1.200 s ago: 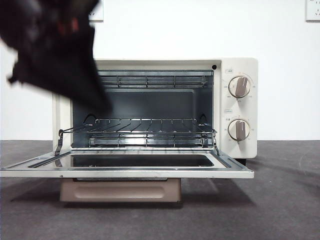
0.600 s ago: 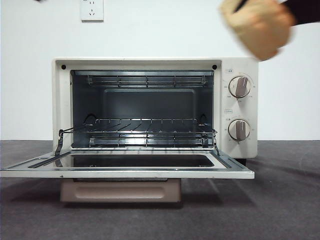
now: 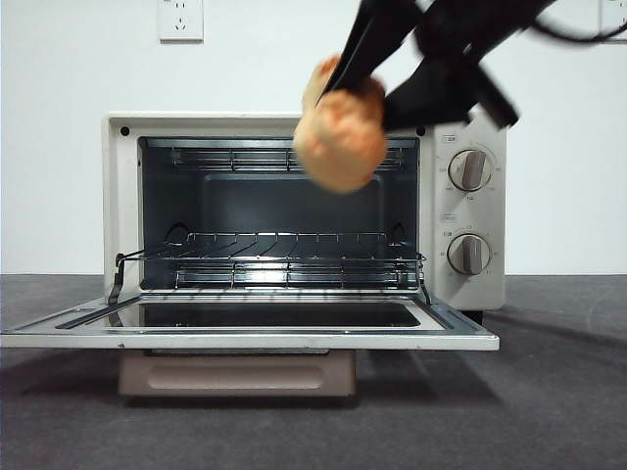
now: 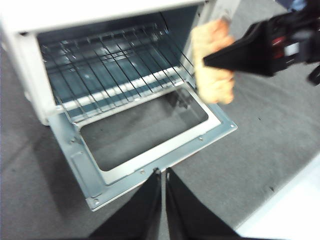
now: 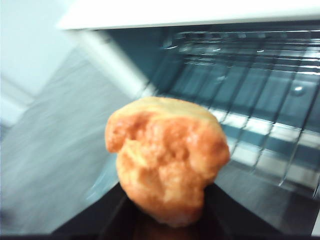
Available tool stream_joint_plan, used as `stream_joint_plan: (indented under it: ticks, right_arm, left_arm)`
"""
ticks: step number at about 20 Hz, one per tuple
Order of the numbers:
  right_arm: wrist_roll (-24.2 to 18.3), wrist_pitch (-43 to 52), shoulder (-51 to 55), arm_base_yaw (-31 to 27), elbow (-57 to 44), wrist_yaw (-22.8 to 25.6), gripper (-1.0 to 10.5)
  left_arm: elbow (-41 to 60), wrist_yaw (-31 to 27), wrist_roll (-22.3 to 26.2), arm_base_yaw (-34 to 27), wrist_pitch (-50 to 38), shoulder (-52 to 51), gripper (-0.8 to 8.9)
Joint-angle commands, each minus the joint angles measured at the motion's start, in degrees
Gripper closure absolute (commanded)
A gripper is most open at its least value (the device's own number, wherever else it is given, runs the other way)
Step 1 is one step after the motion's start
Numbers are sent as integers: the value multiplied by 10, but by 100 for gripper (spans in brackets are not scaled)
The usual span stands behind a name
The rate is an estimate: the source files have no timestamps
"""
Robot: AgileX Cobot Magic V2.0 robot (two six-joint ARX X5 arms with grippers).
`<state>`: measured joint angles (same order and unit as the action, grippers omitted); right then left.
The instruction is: The left arm flap open the oven, the right arm pick bread and place it into oven, the left arm flap close the oven
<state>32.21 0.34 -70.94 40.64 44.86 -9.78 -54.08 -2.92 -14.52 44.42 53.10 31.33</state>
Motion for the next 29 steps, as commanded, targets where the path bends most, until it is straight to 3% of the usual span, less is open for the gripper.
stream_joint_plan:
  ticks: [1, 5, 12, 22, 29]
  right_arm:
    - [21, 40, -45, 5, 10, 30, 812]
    - [26, 72, -103, 3, 25, 71, 811]
    - [32, 105, -168, 2, 56, 99, 811]
    - [47, 143, -186, -7, 63, 172, 811]
    - [53, 150, -186, -19, 63, 168, 783]
  left_arm:
    - [-10, -3, -1, 5, 1, -11, 797]
    - [-10, -3, -1, 5, 1, -25, 797]
    - [-10, -3, -1, 5, 1, -26, 797]
    - [-10, -3, -1, 5, 1, -26, 797]
    - [-10, -4, 0, 5, 0, -26, 797]
